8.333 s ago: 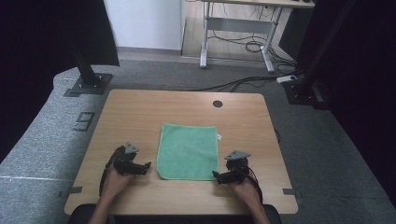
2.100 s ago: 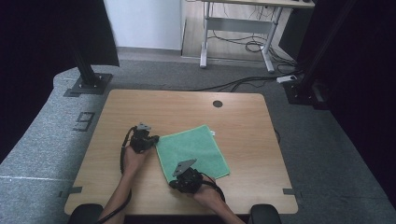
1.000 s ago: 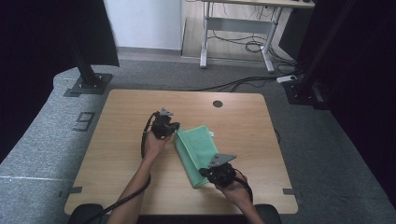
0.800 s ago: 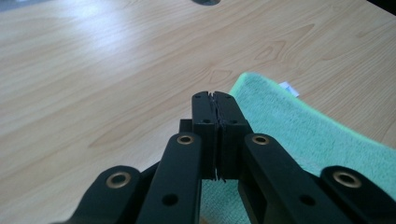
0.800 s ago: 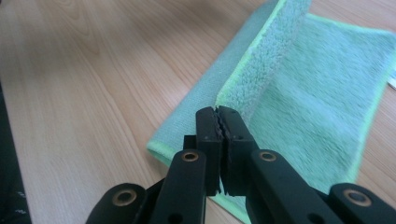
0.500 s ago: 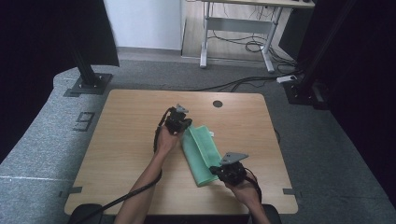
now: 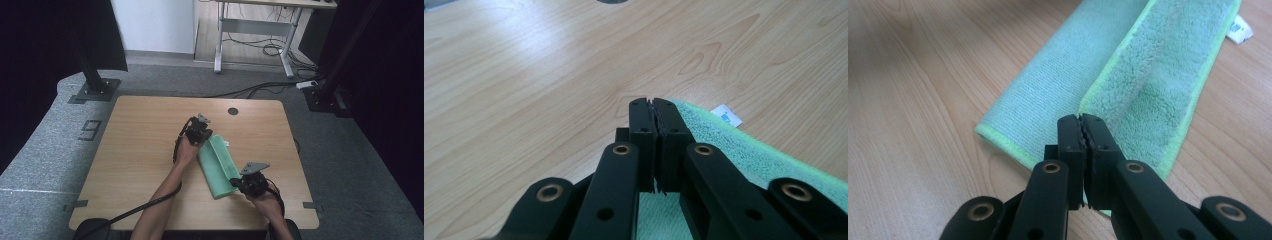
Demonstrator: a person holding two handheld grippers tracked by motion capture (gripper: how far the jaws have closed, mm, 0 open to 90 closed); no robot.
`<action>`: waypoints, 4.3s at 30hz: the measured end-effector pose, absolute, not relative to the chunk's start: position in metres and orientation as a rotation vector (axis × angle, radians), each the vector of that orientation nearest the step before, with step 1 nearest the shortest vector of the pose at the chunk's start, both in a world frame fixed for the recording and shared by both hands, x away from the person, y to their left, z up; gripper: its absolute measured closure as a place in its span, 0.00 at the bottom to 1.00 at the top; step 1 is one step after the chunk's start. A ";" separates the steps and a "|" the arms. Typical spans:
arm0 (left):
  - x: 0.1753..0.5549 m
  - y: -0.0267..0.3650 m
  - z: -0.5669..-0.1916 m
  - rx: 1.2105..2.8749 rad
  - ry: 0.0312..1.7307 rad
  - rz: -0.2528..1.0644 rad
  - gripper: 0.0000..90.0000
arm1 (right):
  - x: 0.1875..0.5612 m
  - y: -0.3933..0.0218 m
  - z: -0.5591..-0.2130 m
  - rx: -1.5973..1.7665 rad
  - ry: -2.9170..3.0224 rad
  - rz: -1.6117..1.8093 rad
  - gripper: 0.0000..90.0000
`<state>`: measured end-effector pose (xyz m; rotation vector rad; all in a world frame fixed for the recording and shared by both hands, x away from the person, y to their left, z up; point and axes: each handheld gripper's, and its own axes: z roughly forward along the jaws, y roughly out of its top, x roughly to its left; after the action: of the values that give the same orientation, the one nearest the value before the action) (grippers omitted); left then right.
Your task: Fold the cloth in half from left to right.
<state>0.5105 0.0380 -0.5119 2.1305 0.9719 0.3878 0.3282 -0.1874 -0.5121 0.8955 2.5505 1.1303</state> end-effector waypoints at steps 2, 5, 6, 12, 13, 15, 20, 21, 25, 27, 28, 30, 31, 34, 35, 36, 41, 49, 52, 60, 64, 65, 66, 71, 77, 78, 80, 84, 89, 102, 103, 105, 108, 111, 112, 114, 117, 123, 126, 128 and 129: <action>0.512 0.035 -0.515 2.132 0.975 0.385 0.97 | 0.329 -0.188 -0.514 0.901 2.554 1.116 0.96; 0.513 0.032 -0.518 2.123 0.980 0.385 0.95 | 0.330 -0.189 -0.516 0.913 2.558 1.105 0.96; 0.513 0.032 -0.518 2.118 0.979 0.385 0.94 | 0.330 -0.189 -0.516 0.914 2.557 1.100 0.96; 0.513 0.035 -0.514 2.070 0.980 0.401 0.71 | 0.332 -0.193 -0.518 0.930 2.546 1.090 0.95; 0.513 0.036 -0.512 2.069 0.979 0.406 0.66 | 0.332 -0.194 -0.518 0.933 2.545 1.088 0.95; 0.513 0.036 -0.507 2.070 0.973 0.407 0.58 | 0.332 -0.195 -0.518 0.941 2.539 1.082 0.95; 0.507 0.036 -0.497 2.084 0.940 0.437 0.48 | 0.333 -0.198 -0.518 0.964 2.529 1.068 0.95; 0.505 0.036 -0.496 2.089 0.936 0.443 0.45 | 0.333 -0.199 -0.518 0.968 2.527 1.066 0.94; 0.498 0.040 -0.498 2.104 0.925 0.432 0.40 | 0.334 -0.202 -0.518 0.987 2.520 1.054 0.93; 0.494 0.042 -0.501 2.106 0.927 0.417 0.37 | 0.334 -0.204 -0.519 1.002 2.519 1.035 0.91; 0.492 0.044 -0.502 2.104 0.928 0.412 0.35 | 0.335 -0.204 -0.519 1.007 2.517 1.014 0.87; 0.486 0.047 -0.505 2.097 0.927 0.399 0.33 | 0.336 -0.206 -0.522 1.037 2.514 0.960 0.81; 0.484 0.048 -0.506 2.092 0.927 0.388 0.32 | 0.337 -0.207 -0.523 1.045 2.511 0.942 0.78; 0.475 0.052 -0.508 2.096 0.918 0.379 0.27 | 0.339 -0.211 -0.526 1.067 2.495 0.885 0.70; 0.472 0.053 -0.509 2.101 0.915 0.379 0.25 | 0.340 -0.213 -0.526 1.078 2.485 0.876 0.68; 0.470 0.054 -0.510 2.105 0.913 0.383 0.23 | 0.340 -0.215 -0.526 1.086 2.478 0.872 0.66; 0.453 0.059 -0.513 2.115 0.901 0.383 0.17 | 0.342 -0.219 -0.524 1.103 2.433 0.881 0.57; 0.424 0.062 -0.521 2.140 0.905 0.404 0.12 | 0.351 -0.215 -0.529 1.106 2.369 0.901 0.40; 0.414 0.061 -0.527 2.160 0.915 0.413 0.10 | 0.353 -0.215 -0.533 1.121 2.372 0.887 0.38; 0.399 0.057 -0.548 2.213 0.953 0.439 0.08 | 0.357 -0.218 -0.539 1.126 2.393 0.883 0.36; 0.399 0.055 -0.548 2.230 0.945 0.478 0.06 | 0.358 -0.221 -0.541 1.162 2.394 0.916 0.37; 0.399 0.056 -0.548 2.230 0.944 0.481 0.06 | 0.358 -0.222 -0.541 1.166 2.394 0.920 0.37; 0.400 0.057 -0.548 2.230 0.949 0.477 0.06 | 0.358 -0.221 -0.541 1.167 2.394 0.917 0.37; 0.403 0.060 -0.548 2.228 0.967 0.461 0.06 | 0.356 -0.216 -0.540 1.138 2.392 0.887 0.40; 0.406 0.068 -0.546 2.250 0.963 0.487 0.06 | 0.354 -0.206 -0.540 1.114 2.410 0.899 0.41; 0.407 0.070 -0.546 2.249 0.969 0.485 0.06 | 0.353 -0.203 -0.540 1.110 2.414 0.903 0.41; 0.409 0.076 -0.546 2.239 0.986 0.483 0.06 | 0.352 -0.198 -0.540 1.090 2.425 0.915 0.41; 0.411 0.087 -0.546 2.230 1.014 0.470 0.06 | 0.350 -0.186 -0.541 1.061 2.453 0.944 0.41; 0.414 0.100 -0.546 2.222 1.043 0.453 0.06 | 0.349 -0.172 -0.542 1.033 2.466 0.961 0.41; 0.423 0.128 -0.546 2.194 1.122 0.430 0.05 | 0.351 -0.138 -0.544 0.993 2.512 1.015 0.38; 0.423 0.129 -0.546 2.191 1.129 0.430 0.05 | 0.352 -0.136 -0.544 0.987 2.514 1.016 0.37; 0.423 0.133 -0.546 2.186 1.140 0.433 0.05 | 0.353 -0.132 -0.544 0.976 2.519 1.019 0.36; 0.424 0.138 -0.546 2.183 1.150 0.434 0.05 | 0.356 -0.127 -0.544 0.968 2.526 1.023 0.36; 0.425 0.142 -0.546 2.178 1.161 0.429 0.05 | 0.358 -0.123 -0.544 0.959 2.531 1.024 0.36; 0.425 0.143 -0.546 2.176 1.164 0.427 0.05 | 0.359 -0.122 -0.544 0.961 2.533 1.024 0.36; 0.425 0.143 -0.547 2.169 1.170 0.422 0.05 | 0.359 -0.122 -0.544 0.953 2.534 1.025 0.36; 0.424 0.143 -0.547 2.166 1.160 0.423 0.06 | 0.359 -0.122 -0.545 0.957 2.529 1.034 0.36; 0.420 0.142 -0.541 2.193 1.121 0.461 0.06 | 0.359 -0.124 -0.544 0.961 2.526 1.044 0.35; 0.415 0.143 -0.536 2.174 1.103 0.445 0.06 | 0.359 -0.127 -0.541 0.974 2.511 1.068 0.32; 0.411 0.147 -0.532 2.168 1.087 0.429 0.06 | 0.358 -0.131 -0.536 0.974 2.486 1.097 0.31; 0.409 0.148 -0.531 2.171 1.082 0.426 0.06 | 0.358 -0.134 -0.533 0.972 2.472 1.110 0.30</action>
<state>0.4089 0.1483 -0.5310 2.1706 1.0824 0.4257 0.3579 -0.1340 -0.5326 0.9725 2.4719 1.1103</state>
